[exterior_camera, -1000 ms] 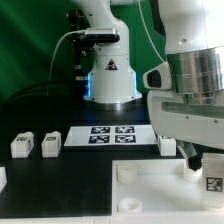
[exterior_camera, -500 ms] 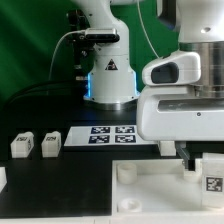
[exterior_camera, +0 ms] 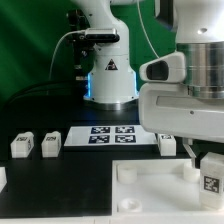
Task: Assemble one leg
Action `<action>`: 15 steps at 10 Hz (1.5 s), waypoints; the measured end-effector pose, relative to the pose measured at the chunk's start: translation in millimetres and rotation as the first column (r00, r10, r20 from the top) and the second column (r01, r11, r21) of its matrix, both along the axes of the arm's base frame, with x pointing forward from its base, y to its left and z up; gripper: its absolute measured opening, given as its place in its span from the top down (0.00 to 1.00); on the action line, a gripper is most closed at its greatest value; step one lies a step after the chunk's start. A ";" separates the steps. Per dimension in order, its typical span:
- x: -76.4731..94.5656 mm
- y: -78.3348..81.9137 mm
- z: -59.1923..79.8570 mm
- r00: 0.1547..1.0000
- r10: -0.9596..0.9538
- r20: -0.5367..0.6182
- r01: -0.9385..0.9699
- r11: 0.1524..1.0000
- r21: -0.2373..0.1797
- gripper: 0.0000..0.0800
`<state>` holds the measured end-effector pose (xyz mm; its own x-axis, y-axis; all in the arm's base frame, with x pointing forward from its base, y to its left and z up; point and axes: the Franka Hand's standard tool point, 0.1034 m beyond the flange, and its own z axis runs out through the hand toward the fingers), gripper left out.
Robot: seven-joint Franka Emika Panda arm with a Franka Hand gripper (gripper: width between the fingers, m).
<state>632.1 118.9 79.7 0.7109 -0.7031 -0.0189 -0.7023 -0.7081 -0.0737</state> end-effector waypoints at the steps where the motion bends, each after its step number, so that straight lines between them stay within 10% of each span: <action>1: 0.4 -1.1 -0.5 0.965 -0.260 -0.019 0.261 0.965 0.013 0.63; 6: 1.7 2.4 -3.7 0.538 -0.832 -0.137 0.842 0.536 0.052 0.63; 8: 1.5 2.3 -4.0 0.597 -0.792 -0.129 0.802 0.595 0.058 0.55; 9: 1.1 3.8 -4.6 0.654 -0.748 -0.113 0.756 0.652 0.058 0.32; 12: -2.6 9.2 -8.6 0.978 -0.206 -0.026 0.207 0.977 0.047 0.20; 15: -2.2 6.3 -8.7 0.994 0.113 0.008 -0.113 0.993 0.030 0.19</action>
Offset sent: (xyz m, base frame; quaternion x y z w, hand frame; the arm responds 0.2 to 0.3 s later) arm 0.0322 0.0137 0.0019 0.0591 -0.0508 0.3839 0.9201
